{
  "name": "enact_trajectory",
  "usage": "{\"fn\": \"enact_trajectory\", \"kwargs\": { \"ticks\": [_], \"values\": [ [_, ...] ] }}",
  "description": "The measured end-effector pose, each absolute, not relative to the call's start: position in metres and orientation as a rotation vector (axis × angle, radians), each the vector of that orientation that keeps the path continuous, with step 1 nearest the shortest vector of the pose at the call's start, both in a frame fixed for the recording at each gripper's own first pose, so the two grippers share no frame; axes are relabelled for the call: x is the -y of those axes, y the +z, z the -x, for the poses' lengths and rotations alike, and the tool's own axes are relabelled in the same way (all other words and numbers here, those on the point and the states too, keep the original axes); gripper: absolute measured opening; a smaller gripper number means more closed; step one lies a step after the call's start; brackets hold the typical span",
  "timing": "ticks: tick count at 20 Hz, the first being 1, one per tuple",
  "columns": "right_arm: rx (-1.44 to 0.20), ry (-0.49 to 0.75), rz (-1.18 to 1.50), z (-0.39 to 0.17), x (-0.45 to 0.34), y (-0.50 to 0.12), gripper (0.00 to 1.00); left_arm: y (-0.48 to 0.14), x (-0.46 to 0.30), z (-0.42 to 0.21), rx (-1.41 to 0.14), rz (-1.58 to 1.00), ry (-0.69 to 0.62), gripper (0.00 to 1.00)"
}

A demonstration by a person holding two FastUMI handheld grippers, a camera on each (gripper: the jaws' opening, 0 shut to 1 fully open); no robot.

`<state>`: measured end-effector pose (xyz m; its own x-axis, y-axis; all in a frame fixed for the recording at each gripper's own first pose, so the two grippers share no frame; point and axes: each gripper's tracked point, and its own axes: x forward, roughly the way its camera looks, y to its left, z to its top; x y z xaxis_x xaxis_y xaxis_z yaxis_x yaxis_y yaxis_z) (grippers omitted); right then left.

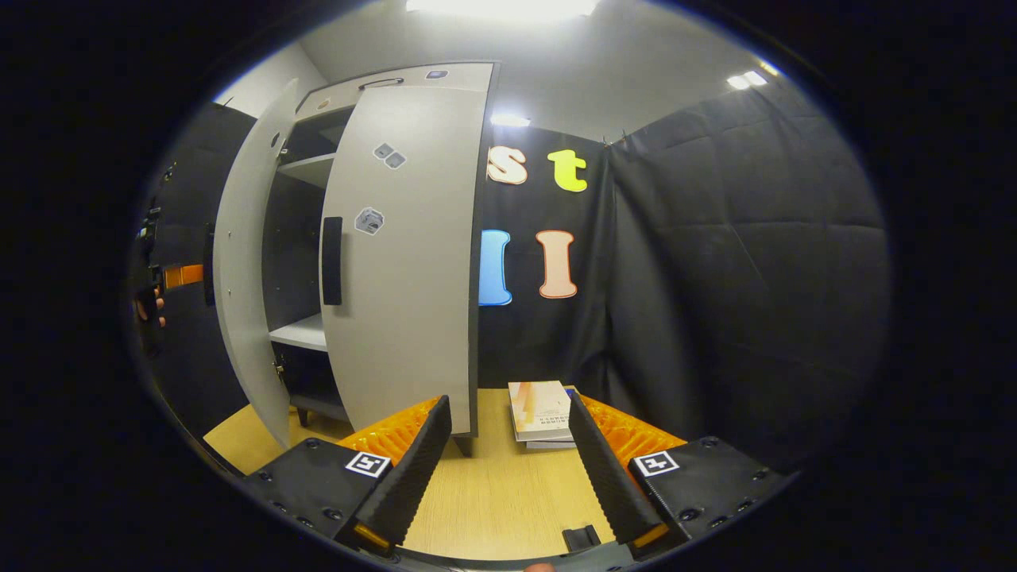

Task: Grasp the bottle in the cabinet with the left hand and place it on the coaster, then close the right door with the right hand and the left door with the left hand.

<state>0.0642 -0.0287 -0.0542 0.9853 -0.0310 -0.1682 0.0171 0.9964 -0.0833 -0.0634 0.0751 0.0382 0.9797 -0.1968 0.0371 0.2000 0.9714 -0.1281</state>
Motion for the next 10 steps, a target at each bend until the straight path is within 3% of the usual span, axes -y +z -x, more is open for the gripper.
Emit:
{"fn": "enact_trajectory", "kwargs": {
  "ticks": [10],
  "values": [
    [-0.163,-0.039,0.069,-0.049,0.058,-0.054,0.95,0.035,0.000,0.034,0.044,0.097,-0.260,0.83]
  ]
}}
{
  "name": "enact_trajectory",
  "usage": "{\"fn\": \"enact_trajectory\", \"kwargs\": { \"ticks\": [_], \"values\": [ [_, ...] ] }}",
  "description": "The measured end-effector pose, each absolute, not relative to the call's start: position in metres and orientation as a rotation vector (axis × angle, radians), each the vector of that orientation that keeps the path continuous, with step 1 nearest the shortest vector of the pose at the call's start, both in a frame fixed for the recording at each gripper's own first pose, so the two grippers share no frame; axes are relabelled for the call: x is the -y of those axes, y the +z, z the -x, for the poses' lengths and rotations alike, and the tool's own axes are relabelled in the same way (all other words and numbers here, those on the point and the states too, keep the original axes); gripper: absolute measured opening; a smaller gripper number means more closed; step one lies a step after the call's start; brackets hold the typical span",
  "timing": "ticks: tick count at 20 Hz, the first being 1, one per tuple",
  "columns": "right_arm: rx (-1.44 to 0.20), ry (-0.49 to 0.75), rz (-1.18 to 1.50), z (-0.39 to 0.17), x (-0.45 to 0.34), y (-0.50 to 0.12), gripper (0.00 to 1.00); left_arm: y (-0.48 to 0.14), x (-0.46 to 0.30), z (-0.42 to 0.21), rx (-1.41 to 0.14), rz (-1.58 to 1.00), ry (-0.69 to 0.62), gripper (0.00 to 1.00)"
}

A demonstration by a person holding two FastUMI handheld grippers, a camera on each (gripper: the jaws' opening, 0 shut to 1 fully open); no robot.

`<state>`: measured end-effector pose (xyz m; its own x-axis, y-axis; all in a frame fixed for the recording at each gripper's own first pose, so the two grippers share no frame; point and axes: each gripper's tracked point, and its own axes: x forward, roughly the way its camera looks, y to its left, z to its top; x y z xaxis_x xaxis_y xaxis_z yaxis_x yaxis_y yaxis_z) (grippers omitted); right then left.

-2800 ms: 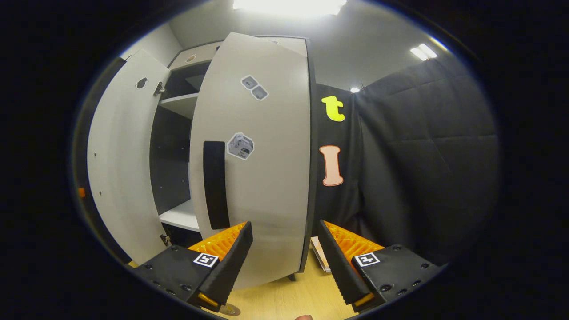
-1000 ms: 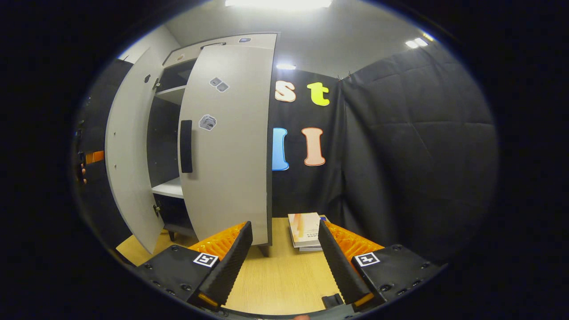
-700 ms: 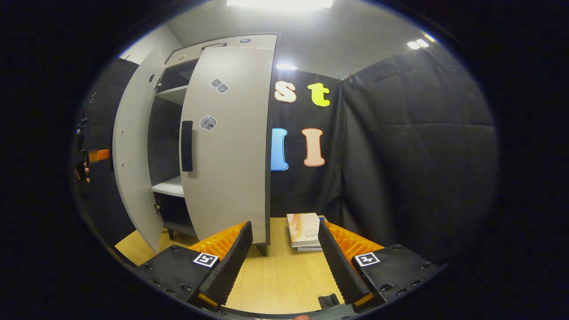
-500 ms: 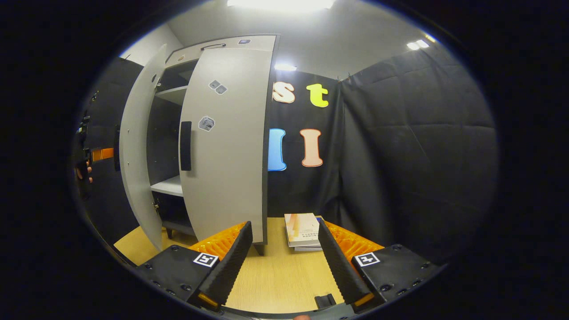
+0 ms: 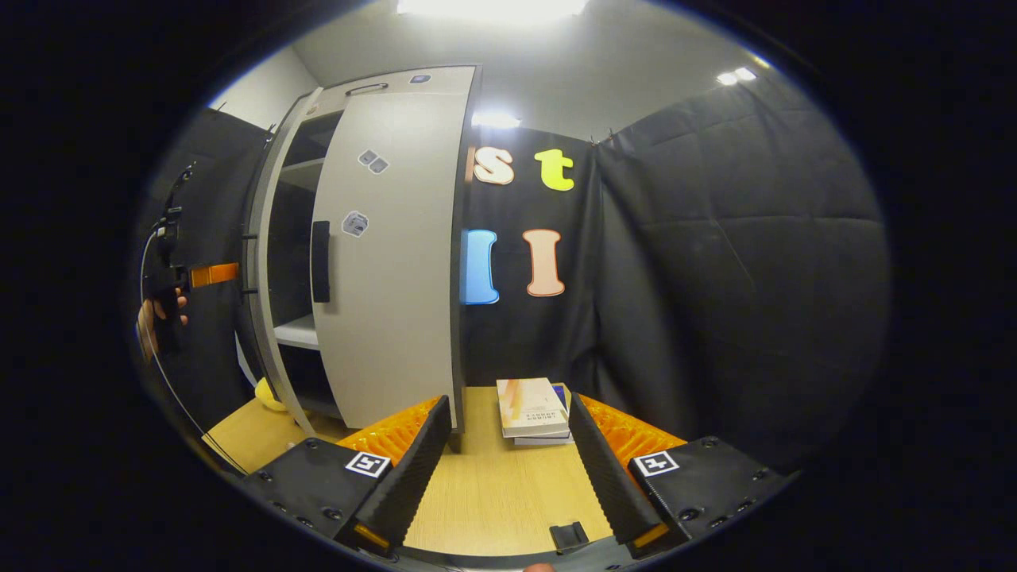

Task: Grasp the bottle in the cabinet with the left hand and place it on the coaster, then close the right door with the right hand and the left door with the left hand.

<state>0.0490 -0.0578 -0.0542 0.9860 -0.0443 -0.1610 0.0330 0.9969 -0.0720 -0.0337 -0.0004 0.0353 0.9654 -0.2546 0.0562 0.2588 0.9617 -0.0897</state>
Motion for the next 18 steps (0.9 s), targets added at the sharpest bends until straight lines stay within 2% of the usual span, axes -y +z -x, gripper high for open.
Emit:
{"fn": "enact_trajectory", "kwargs": {
  "ticks": [2,5,11,18],
  "values": [
    [-0.157,-0.028,0.068,-0.047,0.063,-0.052,0.92,0.037,-0.002,0.036,0.050,0.085,-0.250,0.84],
    [-0.137,0.008,0.057,-0.050,0.066,-0.045,0.95,0.041,-0.013,0.053,0.065,0.074,-0.216,0.84],
    [-0.104,0.108,0.038,-0.056,0.055,-0.032,0.92,0.046,-0.058,0.118,0.078,0.022,-0.120,0.82],
    [-0.071,0.150,0.002,-0.037,0.024,-0.014,0.95,0.049,-0.100,0.183,0.068,-0.034,-0.102,0.82]
  ]
}}
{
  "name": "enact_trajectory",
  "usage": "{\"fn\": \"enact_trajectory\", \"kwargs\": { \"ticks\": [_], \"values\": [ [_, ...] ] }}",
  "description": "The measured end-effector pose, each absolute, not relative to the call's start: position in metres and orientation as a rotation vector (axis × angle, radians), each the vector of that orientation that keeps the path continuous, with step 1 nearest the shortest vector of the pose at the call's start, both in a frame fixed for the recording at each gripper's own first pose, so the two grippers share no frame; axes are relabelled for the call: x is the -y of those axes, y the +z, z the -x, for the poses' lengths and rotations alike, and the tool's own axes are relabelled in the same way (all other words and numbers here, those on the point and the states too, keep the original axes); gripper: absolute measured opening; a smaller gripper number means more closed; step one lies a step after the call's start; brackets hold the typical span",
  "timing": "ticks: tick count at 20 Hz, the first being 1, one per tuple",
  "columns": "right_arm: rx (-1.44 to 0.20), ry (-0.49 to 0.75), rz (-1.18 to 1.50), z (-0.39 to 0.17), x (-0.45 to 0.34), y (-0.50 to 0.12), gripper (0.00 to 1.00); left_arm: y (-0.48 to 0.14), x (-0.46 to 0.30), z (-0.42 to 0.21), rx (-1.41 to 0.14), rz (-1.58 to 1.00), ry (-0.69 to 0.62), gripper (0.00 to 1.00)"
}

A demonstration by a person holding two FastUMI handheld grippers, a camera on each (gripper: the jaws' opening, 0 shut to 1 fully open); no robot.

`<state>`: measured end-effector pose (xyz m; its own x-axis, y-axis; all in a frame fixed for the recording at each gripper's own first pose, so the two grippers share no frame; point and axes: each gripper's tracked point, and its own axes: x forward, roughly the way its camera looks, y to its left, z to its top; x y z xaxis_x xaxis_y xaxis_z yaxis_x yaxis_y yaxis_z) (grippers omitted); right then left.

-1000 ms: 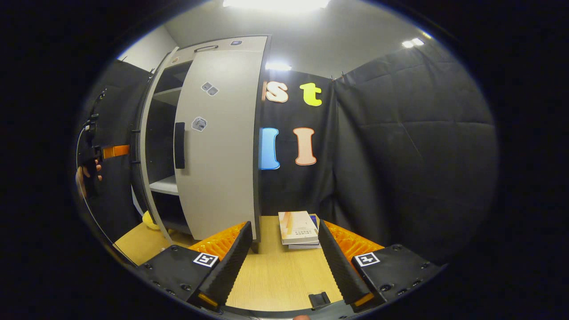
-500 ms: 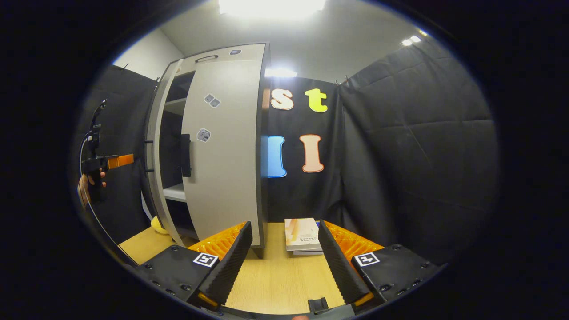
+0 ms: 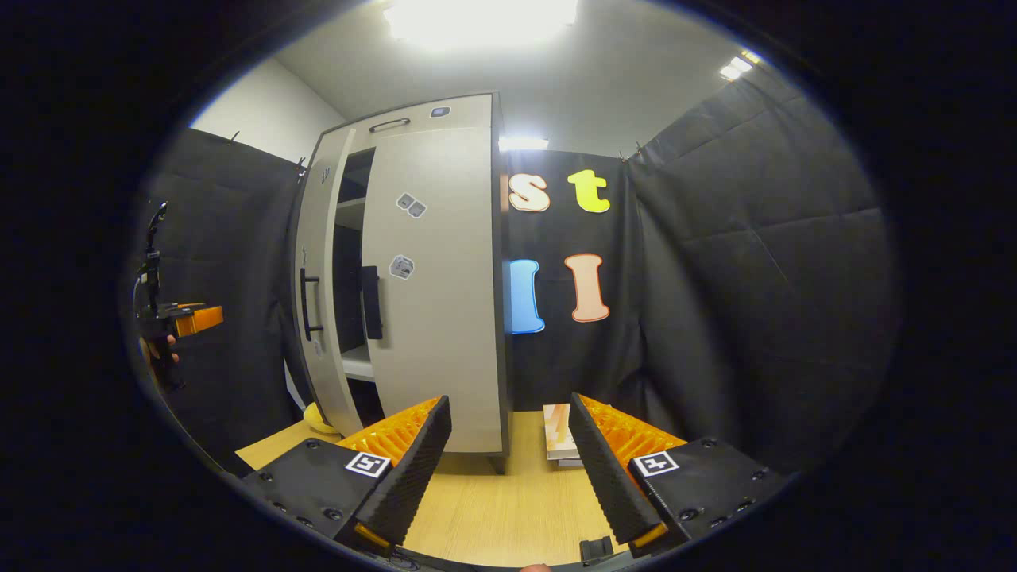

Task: Grasp the bottle in the cabinet with the left hand and place it on the coaster, then close the right door with the right hand and the left door with the left hand.

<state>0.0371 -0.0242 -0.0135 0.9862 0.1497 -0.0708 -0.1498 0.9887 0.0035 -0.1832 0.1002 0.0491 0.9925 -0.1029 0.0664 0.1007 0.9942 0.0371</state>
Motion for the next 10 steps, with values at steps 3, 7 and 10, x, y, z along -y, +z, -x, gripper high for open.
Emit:
{"fn": "enact_trajectory", "kwargs": {
  "ticks": [3,7,10],
  "values": [
    [-0.050,0.144,0.008,-0.027,0.015,-0.001,0.95,0.049,-0.116,0.204,0.065,-0.037,-0.103,0.84],
    [-0.021,0.131,0.009,-0.012,0.008,0.013,0.95,0.050,-0.143,0.226,0.068,-0.045,-0.090,0.82],
    [0.003,0.128,0.002,0.000,0.004,0.023,0.95,0.047,-0.160,0.238,0.063,-0.043,-0.078,0.82]
  ]
}}
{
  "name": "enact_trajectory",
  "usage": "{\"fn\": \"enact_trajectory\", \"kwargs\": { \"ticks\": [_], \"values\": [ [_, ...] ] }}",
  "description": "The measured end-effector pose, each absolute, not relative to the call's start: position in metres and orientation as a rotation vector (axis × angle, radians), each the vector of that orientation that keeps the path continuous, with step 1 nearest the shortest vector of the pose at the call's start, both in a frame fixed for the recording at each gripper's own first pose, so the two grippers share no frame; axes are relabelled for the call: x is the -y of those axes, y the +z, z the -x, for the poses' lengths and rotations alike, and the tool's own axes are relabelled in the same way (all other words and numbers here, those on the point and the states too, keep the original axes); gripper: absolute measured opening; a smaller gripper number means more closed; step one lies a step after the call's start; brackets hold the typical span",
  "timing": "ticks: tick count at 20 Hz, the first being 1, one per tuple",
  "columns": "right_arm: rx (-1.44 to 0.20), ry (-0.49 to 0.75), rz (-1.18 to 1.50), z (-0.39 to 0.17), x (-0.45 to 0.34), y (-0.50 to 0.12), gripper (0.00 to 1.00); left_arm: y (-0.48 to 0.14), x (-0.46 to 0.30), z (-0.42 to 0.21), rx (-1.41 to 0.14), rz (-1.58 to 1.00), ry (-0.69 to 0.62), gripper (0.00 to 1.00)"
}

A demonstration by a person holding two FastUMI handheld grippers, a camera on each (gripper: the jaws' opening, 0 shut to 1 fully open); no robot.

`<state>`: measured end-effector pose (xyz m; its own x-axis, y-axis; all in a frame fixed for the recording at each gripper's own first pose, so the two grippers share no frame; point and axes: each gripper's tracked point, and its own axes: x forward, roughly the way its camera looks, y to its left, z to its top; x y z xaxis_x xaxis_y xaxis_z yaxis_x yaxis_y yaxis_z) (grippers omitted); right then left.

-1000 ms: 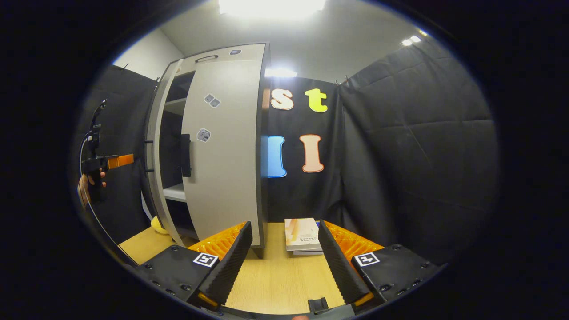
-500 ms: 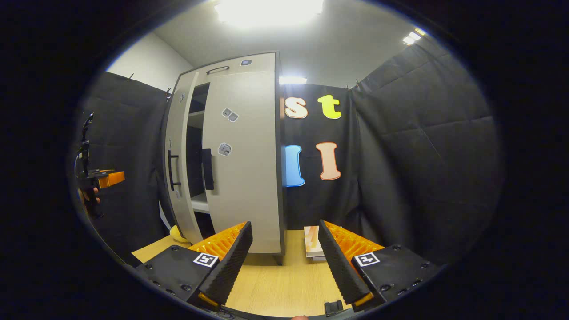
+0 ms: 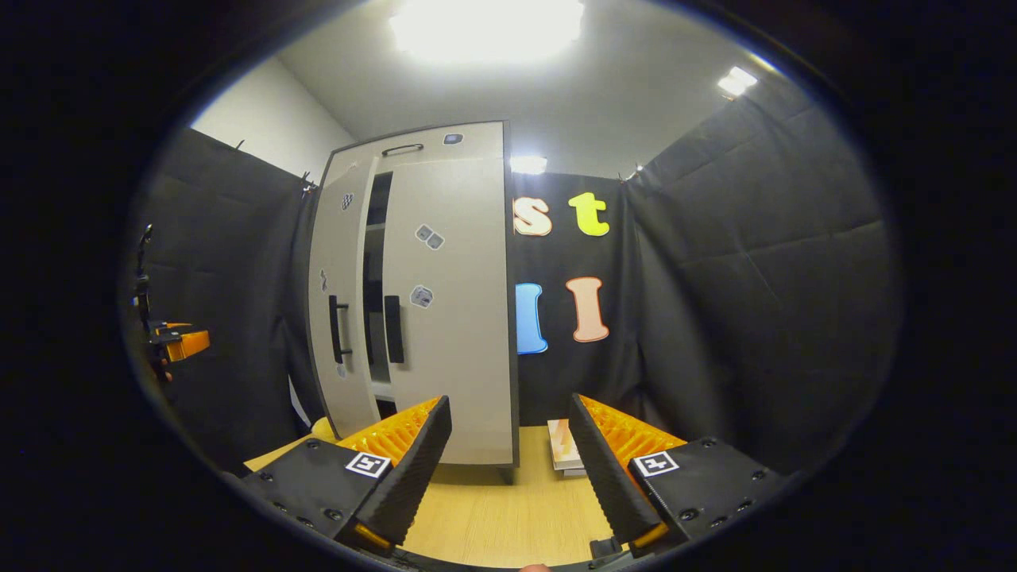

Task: Grasp the bottle in the cabinet with the left hand and place it on the coaster, then close the right door with the right hand and the left door with the left hand.

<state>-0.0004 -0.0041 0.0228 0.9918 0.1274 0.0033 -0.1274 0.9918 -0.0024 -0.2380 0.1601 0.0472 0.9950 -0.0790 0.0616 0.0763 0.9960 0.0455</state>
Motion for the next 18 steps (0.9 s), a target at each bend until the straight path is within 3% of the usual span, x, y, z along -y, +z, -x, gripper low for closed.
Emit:
{"fn": "enact_trajectory", "kwargs": {
  "ticks": [4,18],
  "values": [
    [0.021,0.112,0.026,0.014,0.004,0.026,0.92,0.039,-0.184,0.252,0.047,-0.021,-0.057,0.82],
    [0.052,0.100,0.014,0.033,0.001,0.030,0.95,0.039,-0.218,0.279,0.046,-0.029,-0.024,0.84]
  ]
}}
